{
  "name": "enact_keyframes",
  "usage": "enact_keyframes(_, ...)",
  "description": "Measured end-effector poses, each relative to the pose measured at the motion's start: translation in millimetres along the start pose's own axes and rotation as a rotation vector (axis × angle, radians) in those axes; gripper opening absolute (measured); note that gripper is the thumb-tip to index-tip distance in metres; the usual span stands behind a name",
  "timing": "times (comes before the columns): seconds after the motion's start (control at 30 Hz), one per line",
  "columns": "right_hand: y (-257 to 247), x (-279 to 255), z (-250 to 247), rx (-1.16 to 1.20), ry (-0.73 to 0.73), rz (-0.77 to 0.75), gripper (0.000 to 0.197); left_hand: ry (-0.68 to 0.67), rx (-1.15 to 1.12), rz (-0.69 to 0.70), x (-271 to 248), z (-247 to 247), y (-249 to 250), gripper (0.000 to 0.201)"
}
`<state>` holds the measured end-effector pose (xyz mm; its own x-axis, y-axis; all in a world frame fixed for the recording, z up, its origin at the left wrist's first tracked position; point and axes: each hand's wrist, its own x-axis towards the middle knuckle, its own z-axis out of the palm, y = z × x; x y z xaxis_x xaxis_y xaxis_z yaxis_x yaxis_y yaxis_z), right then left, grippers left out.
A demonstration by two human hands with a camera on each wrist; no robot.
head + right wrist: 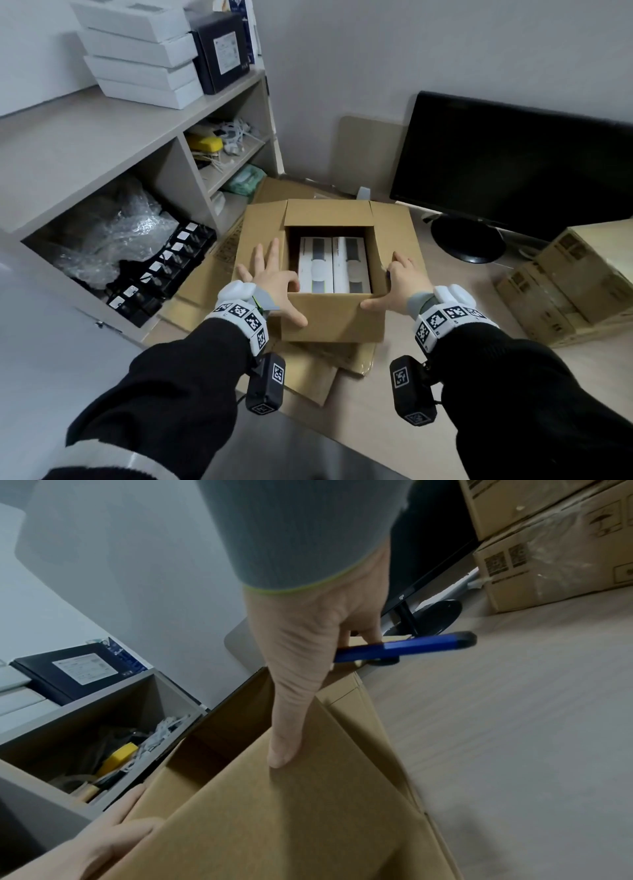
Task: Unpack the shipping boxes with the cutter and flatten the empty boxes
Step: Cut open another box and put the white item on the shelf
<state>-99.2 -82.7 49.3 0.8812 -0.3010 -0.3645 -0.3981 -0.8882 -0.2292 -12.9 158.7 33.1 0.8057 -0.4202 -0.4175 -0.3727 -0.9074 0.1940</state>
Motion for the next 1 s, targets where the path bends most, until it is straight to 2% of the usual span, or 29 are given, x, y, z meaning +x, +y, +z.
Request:
enact_keyframes(0.1,-5.3,-5.5,-13.6,0.002,-0.044,0.015,0.099,-0.160,0.089,-0.032,-4.9,-25.0,5.4,0.094)
enact_keyframes(0.17,-9.4,-8.0,-24.6,0.013,-0.025,0.014,0.092,-0.227,0.162,-0.066,-5.3,-51.1,12.2,0.104)
enact_keyframes(0.23,-13.5,-9.4,-33.2,0.036,-0.018,0.007,0.085,-0.233,0.177,-0.036,-0.3,-80.1,24.0,0.095)
enact_keyframes(0.33,-18.4,-10.2,-46.1,0.035,0.023,-0.023,0.052,-0.178,-0.047,0.113,12.4,-113.4,54.7,0.063)
enact_keyframes(0.4,-21.3,-8.3,-55.4,0.041,0.036,-0.046,0.048,-0.169,-0.092,0.153,24.1,-122.2,77.9,0.050)
enact_keyframes(0.5,-23.5,-0.6,-65.5,0.109,-0.011,-0.078,0.041,-0.152,-0.094,0.112,47.6,-111.7,98.2,0.039)
enact_keyframes(0.57,-24.4,7.4,-65.8,0.113,-0.050,-0.099,0.038,-0.154,-0.132,0.040,65.5,-90.0,97.3,0.026)
enact_keyframes(0.63,-21.9,17.0,-63.7,0.165,-0.057,-0.103,0.036,-0.189,-0.186,-0.060,76.4,-67.9,93.1,0.025)
enact_keyframes(0.73,-15.5,34.4,-60.9,0.307,-0.057,-0.083,0.039,-0.208,-0.210,-0.267,85.5,-41.9,77.2,0.061)
enact_keyframes(0.87,-8.9,47.1,-54.3,0.452,-0.051,-0.063,0.021,-0.193,-0.416,-0.437,96.4,-9.9,60.2,0.076)
enact_keyframes(1.0,-2.2,59.6,-45.5,0.653,-0.074,-0.031,0.025,-0.171,-0.551,-0.529,113.1,19.6,49.7,0.101)
